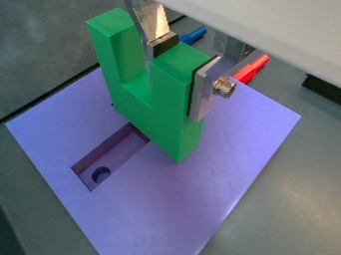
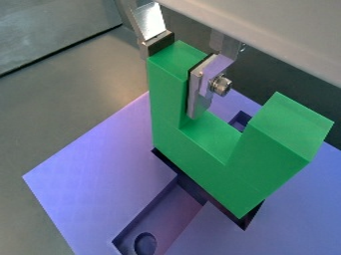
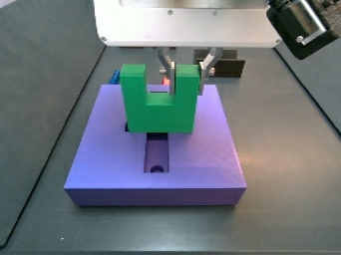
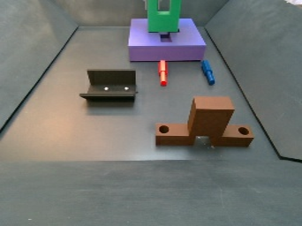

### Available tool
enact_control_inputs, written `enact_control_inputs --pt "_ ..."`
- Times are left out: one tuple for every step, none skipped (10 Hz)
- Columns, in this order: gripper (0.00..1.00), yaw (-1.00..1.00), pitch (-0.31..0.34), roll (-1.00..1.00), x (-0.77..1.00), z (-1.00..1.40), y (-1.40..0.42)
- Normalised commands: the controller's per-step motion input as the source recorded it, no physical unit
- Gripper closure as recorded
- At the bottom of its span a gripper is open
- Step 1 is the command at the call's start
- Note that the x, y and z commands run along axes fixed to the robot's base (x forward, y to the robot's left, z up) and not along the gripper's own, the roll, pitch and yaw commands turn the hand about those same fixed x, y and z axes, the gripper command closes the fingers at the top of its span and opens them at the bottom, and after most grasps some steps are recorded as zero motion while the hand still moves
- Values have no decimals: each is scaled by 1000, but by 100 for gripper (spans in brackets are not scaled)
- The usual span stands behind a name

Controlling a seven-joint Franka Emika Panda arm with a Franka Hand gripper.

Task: Pick up the green object. Move up. Place the green object on the fixture. Regrasp the green object. Move to above the board. Insert the green object.
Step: Insert the green object.

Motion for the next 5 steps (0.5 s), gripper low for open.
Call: enact_control_inputs --pt "100 0 -94 0 -229 -243 0" --pt "100 0 -66 0 -223 -77 0" --pt "100 0 -27 0 -160 0 74" --pt "100 0 -33 0 -103 0 0" --pt "100 31 -19 20 40 -17 0"
